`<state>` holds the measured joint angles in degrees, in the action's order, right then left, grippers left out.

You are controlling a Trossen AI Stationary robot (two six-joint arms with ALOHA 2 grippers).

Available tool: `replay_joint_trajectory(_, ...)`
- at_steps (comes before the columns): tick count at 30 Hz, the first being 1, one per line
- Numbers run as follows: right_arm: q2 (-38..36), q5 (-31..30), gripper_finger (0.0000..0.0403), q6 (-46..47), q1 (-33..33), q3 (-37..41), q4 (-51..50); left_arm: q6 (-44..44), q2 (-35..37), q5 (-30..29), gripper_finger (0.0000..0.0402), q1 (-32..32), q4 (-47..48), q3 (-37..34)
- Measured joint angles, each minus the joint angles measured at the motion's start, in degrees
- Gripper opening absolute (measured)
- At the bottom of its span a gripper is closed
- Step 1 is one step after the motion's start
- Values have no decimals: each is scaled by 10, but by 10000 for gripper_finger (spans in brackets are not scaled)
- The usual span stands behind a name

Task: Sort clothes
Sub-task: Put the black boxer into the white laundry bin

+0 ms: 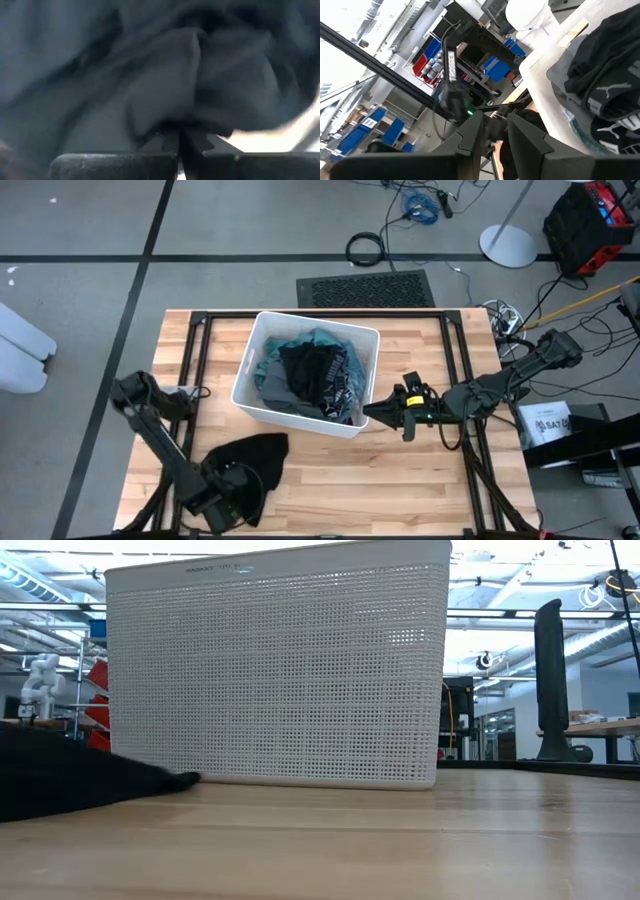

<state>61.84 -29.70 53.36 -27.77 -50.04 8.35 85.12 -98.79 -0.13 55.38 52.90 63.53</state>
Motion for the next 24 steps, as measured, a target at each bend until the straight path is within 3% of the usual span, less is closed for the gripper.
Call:
replay_joint_trajectory(7,0,12,80,-18,0,0,-1,-6,108,-130,3,-72,101,80)
replay_joint_trajectory(15,0,108,80,-28,-1,0,4,-88,211,-320,1,-113,50,189)
replay_joint_trajectory(18,0,142,80,-35,-2,0,4,-141,229,-307,1,-125,38,218)
replay_joint_trajectory(24,0,149,80,-59,-6,0,2,-166,229,-195,20,-129,42,203)
